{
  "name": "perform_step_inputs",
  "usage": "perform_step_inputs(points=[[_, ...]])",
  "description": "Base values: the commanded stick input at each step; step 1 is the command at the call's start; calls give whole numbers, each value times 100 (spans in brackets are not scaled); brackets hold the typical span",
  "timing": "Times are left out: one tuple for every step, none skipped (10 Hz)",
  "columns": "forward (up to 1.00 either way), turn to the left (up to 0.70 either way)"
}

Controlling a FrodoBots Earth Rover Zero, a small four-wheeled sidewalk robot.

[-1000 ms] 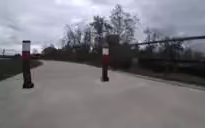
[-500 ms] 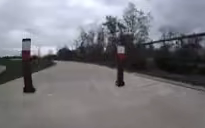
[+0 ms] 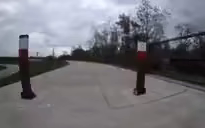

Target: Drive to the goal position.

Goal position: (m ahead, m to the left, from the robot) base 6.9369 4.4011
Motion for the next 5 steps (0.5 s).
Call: perform_step_inputs(points=[[100, 27], [100, 27], [100, 27], [100, 27], [100, 27]])
